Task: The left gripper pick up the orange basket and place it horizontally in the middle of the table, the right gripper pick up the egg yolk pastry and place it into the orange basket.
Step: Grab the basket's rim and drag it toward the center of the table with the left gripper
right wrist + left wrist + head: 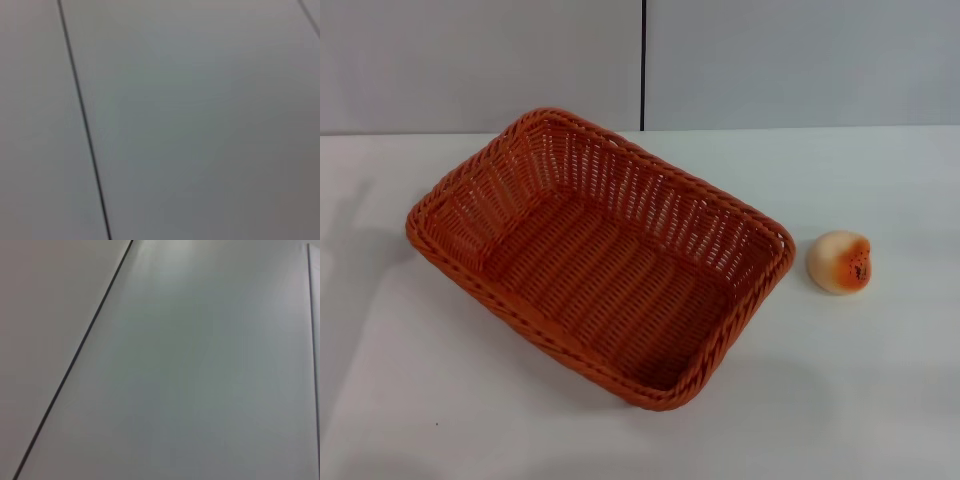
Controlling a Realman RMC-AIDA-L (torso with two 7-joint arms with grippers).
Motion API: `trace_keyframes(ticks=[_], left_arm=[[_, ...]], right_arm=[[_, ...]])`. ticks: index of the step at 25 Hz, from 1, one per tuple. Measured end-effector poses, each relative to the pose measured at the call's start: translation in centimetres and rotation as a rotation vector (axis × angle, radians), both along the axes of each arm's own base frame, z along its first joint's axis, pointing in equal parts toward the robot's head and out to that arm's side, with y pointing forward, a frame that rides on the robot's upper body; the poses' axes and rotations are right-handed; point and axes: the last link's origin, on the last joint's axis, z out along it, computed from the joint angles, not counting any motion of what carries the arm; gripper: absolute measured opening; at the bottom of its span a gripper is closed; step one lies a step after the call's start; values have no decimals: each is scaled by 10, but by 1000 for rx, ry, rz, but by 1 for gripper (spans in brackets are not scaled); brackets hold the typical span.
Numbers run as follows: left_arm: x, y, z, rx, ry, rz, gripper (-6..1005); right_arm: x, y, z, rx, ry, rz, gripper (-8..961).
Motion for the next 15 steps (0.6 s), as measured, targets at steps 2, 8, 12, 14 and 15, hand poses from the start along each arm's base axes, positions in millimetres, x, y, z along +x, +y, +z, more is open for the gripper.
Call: trace_keyframes(ticks=[2, 8, 12, 14, 15], left_arm=[[0, -1, 1, 1, 4, -7, 788], [0, -2, -1, -20, 16, -10, 784], [-1, 0, -2, -27, 19, 2, 784], [-2, 5, 0, -16, 15, 15, 784], [-2, 5, 0, -16, 15, 15, 785]], right_arm=[[-2, -1, 3, 0, -29, 11, 662], [-5, -2, 9, 12, -70, 26, 659], [-5, -3, 14, 34, -66, 33, 656], [-5, -2, 15, 49, -56, 31, 657], [-5, -2, 15, 54, -49, 31, 657]])
